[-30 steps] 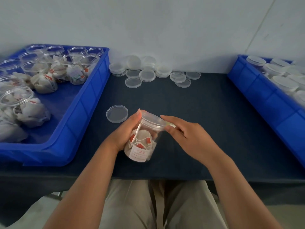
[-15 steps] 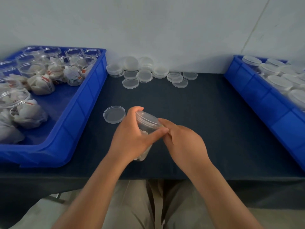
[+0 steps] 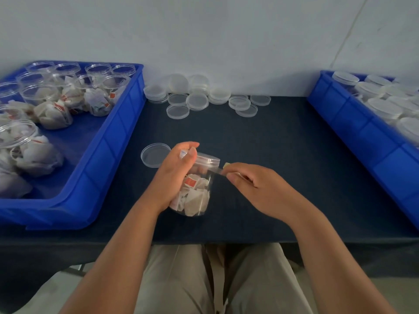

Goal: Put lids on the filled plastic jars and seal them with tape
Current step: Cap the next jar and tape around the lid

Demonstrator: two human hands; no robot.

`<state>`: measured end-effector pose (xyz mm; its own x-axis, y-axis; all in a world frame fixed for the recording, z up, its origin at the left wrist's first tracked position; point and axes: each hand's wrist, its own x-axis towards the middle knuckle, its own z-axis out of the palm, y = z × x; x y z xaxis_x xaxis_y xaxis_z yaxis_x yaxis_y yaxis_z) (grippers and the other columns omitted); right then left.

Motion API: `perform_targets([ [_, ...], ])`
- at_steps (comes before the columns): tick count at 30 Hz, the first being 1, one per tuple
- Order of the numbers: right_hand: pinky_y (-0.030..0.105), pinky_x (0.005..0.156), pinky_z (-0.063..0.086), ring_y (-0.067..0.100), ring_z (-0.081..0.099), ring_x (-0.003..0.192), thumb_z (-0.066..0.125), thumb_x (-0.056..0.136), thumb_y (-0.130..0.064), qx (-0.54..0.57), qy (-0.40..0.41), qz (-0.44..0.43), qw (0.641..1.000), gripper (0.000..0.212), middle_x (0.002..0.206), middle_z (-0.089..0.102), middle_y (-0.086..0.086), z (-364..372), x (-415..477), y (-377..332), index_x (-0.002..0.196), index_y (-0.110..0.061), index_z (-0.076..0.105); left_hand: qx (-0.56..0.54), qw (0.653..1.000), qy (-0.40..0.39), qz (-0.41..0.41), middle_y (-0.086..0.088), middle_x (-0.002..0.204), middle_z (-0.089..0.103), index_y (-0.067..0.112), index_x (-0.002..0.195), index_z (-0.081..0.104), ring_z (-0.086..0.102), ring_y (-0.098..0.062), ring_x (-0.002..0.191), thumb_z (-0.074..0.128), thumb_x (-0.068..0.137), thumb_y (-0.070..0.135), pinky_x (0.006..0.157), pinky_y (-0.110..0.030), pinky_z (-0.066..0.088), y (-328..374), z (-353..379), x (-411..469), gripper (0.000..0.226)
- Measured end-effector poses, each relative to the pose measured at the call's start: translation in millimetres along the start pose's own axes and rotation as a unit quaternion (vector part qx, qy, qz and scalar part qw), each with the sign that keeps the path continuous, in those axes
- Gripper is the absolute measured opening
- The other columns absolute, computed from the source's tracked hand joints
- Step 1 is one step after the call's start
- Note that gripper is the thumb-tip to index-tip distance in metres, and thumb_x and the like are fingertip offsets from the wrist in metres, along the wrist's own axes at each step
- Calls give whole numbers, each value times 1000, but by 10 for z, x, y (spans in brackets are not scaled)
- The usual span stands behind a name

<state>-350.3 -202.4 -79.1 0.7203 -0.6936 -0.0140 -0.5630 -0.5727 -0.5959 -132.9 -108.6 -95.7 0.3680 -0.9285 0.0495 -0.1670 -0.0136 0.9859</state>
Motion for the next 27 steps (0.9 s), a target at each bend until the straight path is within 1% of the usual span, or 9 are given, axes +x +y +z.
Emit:
perform_targets([
  [3, 18, 86, 48, -2, 60, 101, 42, 109, -49, -17, 19, 3, 1000, 28, 110, 68, -21, 89, 44, -56, 122, -46, 67, -22, 1000, 14, 5, 31, 98, 71, 29, 130, 57, 74, 0, 91, 57, 97, 65, 67, -16, 57, 0, 14, -5, 49],
  [6, 28, 86, 54, 4, 62, 97, 43, 110, -44, -36, 38, 18, 998, 29, 105, 71, -16, 168, 84, -147, 124, -43, 68, -8, 1000, 21, 17, 21, 100, 71, 28, 122, 57, 74, -7, 89, 77, 72, 57, 69, -22, 60, -55, 57, -28, 61],
  [9, 35, 76, 58, 7, 65, 84, 42, 111, -40, -57, 48, 61, 995, 29, 93, 71, -14, 169, 147, -203, 116, -40, 70, 30, 998, 52, 31, 19, 105, 69, 37, 115, 58, 74, -9, 92, 84, 63, 58, 73, -25, 62, -85, 132, -51, 63],
  [12, 32, 61, 50, 9, 61, 72, 41, 110, -35, -94, 41, 91, 991, 29, 81, 65, -12, 156, 210, -245, 98, -36, 67, 81, 992, 66, 69, 17, 105, 69, 40, 112, 57, 72, -8, 94, 85, 63, 61, 76, -28, 62, -79, 149, -56, 60],
  [16, 33, 58, 45, 13, 59, 70, 41, 109, -30, -102, 43, 102, 989, 28, 77, 63, -9, 206, 244, -265, 86, -30, 59, 121, 989, 62, 65, 17, 103, 69, 40, 111, 57, 71, -7, 94, 84, 62, 63, 82, -38, 62, -18, 140, -25, 61],
  [19, 33, 56, 45, 21, 64, 77, 44, 104, -21, -143, 49, 158, 976, 22, 89, 65, -4, 197, 404, -182, 95, -29, 62, 97, 993, 7, 63, 17, 104, 68, 39, 111, 60, 71, -10, 93, 84, 61, 59, 78, -33, 62, 13, 107, -61, 59],
  [22, 37, 62, 50, 29, 68, 89, 45, 106, -15, -227, 34, 217, 949, 23, 113, 66, 8, 153, 470, 71, 120, -22, 62, 78, 992, -72, 71, 13, 107, 70, 38, 114, 62, 73, -11, 92, 83, 65, 53, 72, -24, 59, -93, 154, -210, 55],
  [24, 39, 72, 57, 29, 67, 88, 41, 112, -22, -212, 49, 197, 956, 28, 118, 61, 11, 216, 415, 249, 132, -23, 61, 14, 999, -18, 40, 7, 107, 73, 36, 114, 62, 75, -10, 89, 79, 66, 57, 69, -20, 58, -143, 118, -208, 56],
  [27, 37, 78, 54, 24, 62, 91, 34, 114, -35, -257, 92, 142, 951, 47, 117, 60, 8, 391, 311, 373, 161, -32, 36, -31, 999, 35, -18, 0, 111, 73, 34, 120, 60, 76, -16, 94, 73, 67, 65, 78, -35, 62, -185, -3, -72, 63],
])
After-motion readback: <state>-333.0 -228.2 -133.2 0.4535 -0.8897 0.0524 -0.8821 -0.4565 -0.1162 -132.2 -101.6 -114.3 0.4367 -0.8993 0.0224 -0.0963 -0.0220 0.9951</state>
